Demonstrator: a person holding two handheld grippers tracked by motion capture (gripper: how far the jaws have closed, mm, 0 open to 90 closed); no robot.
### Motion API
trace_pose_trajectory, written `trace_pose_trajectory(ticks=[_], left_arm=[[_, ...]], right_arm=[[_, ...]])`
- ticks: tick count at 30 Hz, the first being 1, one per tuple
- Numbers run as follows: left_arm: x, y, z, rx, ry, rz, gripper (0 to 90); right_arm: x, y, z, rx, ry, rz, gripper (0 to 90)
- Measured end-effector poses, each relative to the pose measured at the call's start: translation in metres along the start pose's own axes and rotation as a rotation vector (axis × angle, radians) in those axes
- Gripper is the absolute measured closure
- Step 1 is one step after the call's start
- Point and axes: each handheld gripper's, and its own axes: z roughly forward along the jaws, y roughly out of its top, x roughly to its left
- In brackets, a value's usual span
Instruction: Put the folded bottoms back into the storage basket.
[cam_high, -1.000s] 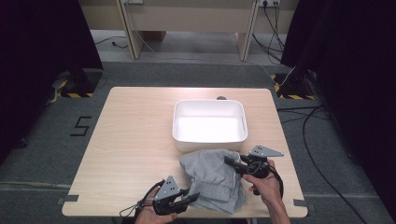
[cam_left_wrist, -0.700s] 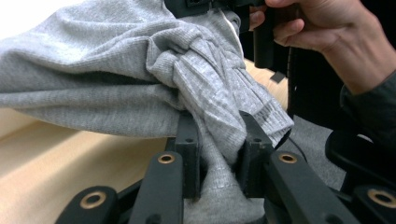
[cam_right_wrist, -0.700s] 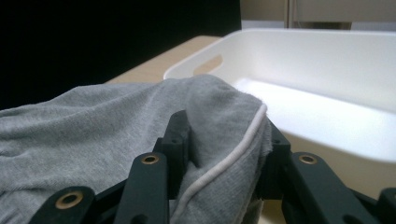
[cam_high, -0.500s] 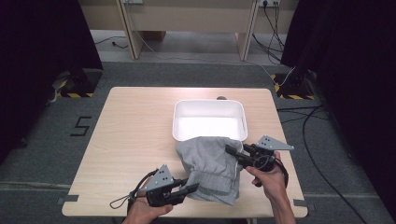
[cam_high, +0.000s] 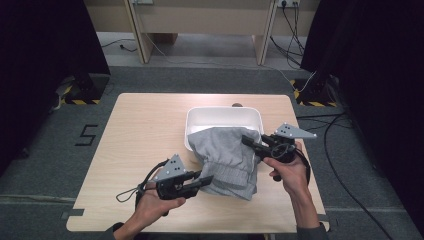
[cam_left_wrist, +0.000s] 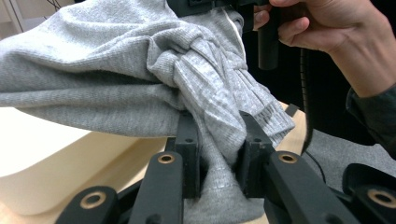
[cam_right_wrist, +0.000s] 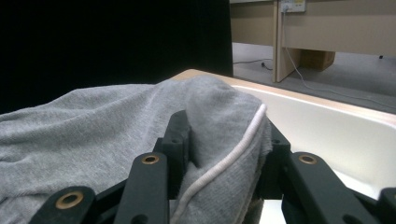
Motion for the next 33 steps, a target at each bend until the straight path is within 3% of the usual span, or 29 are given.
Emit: trace_pose_trajectory(ticks=[13,18,29,33], left_arm=[[0.023,0.036,0.005,-0.028,0.049,0.002,73.3],[0.031,0.044,0.010,-0.044,0.066,-0.008,73.3],[0.055,0.054,0.032,-0.023,0.107,-0.051,73.3],[0.068,0.054,0.048,-0.010,0.132,-0.079,73.3]], right_arm=[[-0.007,0.050,0.017,0.008,-0.037,-0.044,64.3],[-0.015,0.066,0.024,0.016,-0.039,-0.030,64.3],[-0.043,0.076,0.048,0.056,-0.072,0.009,64.3],[-0.054,0.075,0.059,0.077,-0.086,0.026,64.2]])
